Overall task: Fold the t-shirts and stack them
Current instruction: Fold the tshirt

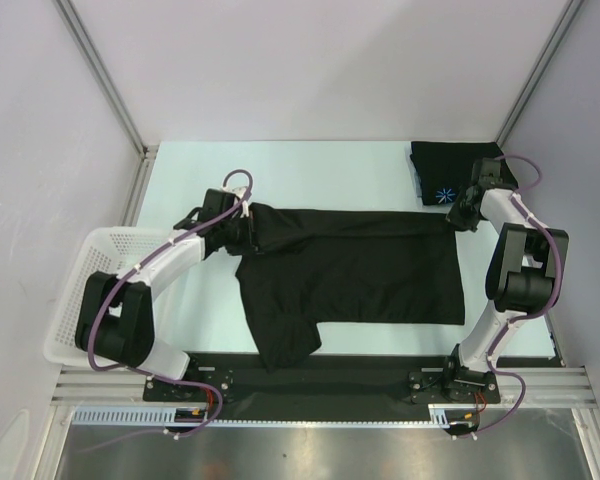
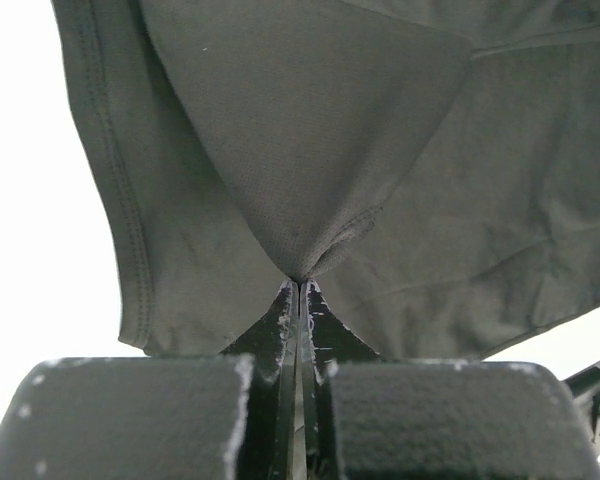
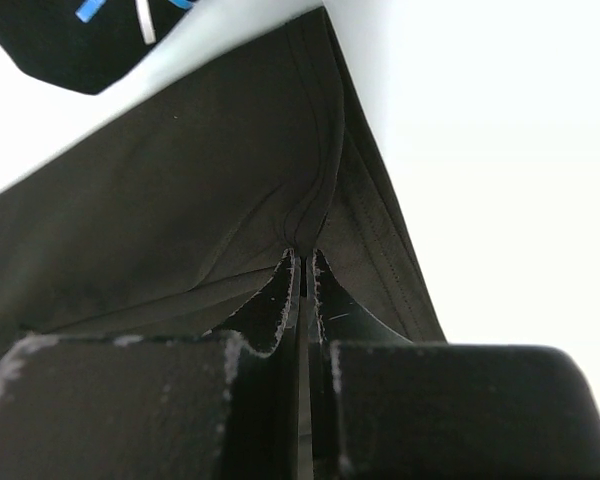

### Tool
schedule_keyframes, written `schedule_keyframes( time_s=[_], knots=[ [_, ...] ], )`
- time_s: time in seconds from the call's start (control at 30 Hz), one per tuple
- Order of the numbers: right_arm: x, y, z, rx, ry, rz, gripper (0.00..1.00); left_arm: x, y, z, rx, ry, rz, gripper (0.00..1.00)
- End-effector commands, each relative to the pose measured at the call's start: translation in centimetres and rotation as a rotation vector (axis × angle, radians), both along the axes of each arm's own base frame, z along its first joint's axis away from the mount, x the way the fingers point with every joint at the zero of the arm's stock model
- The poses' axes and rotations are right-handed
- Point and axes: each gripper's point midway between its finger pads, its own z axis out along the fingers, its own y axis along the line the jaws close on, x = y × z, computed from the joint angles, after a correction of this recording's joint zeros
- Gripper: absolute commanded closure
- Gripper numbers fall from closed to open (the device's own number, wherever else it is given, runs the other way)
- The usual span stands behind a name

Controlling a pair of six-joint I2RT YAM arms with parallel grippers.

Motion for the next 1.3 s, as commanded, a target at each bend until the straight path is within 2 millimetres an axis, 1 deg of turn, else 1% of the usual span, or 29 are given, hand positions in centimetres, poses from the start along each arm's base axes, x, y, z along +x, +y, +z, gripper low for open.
schedule_keyframes(
  time_s=[0.0,0.13,0.27,0.33,0.4,0.5,0.7,0.8,0.87,0.93,1.0,1.03,1.07,1.1,1.13,1.17,1.2,1.23,1.27],
  knots=[
    [0.0,-0.7,-0.4,-0.032,0.002,-0.004,1.00,-0.3,-1.5,1.9,-0.067,-0.043,-0.020,1.00],
    [0.3,-0.7,-0.7,-0.031,0.005,-0.004,1.00,-0.8,-2.2,1.6,-0.073,-0.028,-0.038,1.00],
    [0.2,-0.6,-1.4,-0.026,0.023,-0.008,1.00,-1.0,-2.3,1.4,-0.070,-0.017,-0.039,1.00],
    [0.0,-0.6,-1.6,-0.028,0.034,-0.012,1.00,-0.9,-2.4,1.6,-0.073,-0.023,-0.044,1.00],
    [-0.4,-1.4,-1.9,-0.066,0.055,-0.035,1.00,-1.0,-2.5,2.0,-0.080,-0.028,-0.044,1.00],
    [-0.7,-1.8,-2.1,-0.085,0.069,-0.046,1.00,-1.2,-2.6,2.3,-0.089,-0.030,-0.048,0.99],
    [-0.8,-2.2,-2.2,-0.100,0.079,-0.057,0.99,-1.7,-2.6,1.9,-0.086,-0.016,-0.058,1.00],
    [-1.0,-1.6,-2.3,-0.068,0.094,-0.063,0.97,-1.9,-2.4,1.2,-0.070,0.001,-0.059,1.00],
    [-1.4,-1.1,-2.1,-0.054,0.104,-0.059,0.92,-1.7,-2.2,1.1,-0.054,-0.003,-0.051,1.00],
    [-1.5,-1.1,-1.9,-0.053,0.102,-0.060,0.89,-1.4,-2.0,1.2,-0.036,-0.005,-0.053,0.99],
    [-1.8,-1.2,-1.4,-0.053,0.110,-0.062,0.77,-1.4,-1.8,1.2,-0.020,-0.001,-0.060,0.90],
    [-1.8,-1.5,-1.0,-0.059,0.106,-0.061,0.71,-1.7,-1.7,1.6,-0.015,0.003,-0.060,0.70],
    [-1.8,-1.7,-0.4,-0.063,0.103,-0.061,0.61,-1.5,-1.2,2.1,0.008,-0.009,-0.044,0.66],
    [-1.7,-1.8,0.8,-0.073,0.077,-0.054,0.58,-1.3,-0.8,3.0,0.015,-0.040,-0.048,0.64],
    [-1.7,-1.8,1.7,-0.081,0.059,-0.049,0.53,-1.5,-0.4,5.2,0.007,-0.100,-0.041,0.54],
    [-1.5,-1.6,2.4,-0.079,0.039,-0.043,0.50,-1.4,0.1,6.2,0.010,-0.130,-0.030,0.50],
    [-1.3,-0.5,3.9,-0.050,-0.007,-0.015,0.46,-1.0,0.8,7.8,0.014,-0.176,-0.021,0.44],
    [-0.9,0.9,4.7,-0.009,-0.044,-0.005,0.42,-0.8,1.3,8.5,0.025,-0.186,-0.012,0.32],
    [-0.7,2.2,5.4,0.025,-0.076,0.013,0.33,-0.8,1.9,8.2,0.049,-0.164,-0.002,0.25]
  ],
)
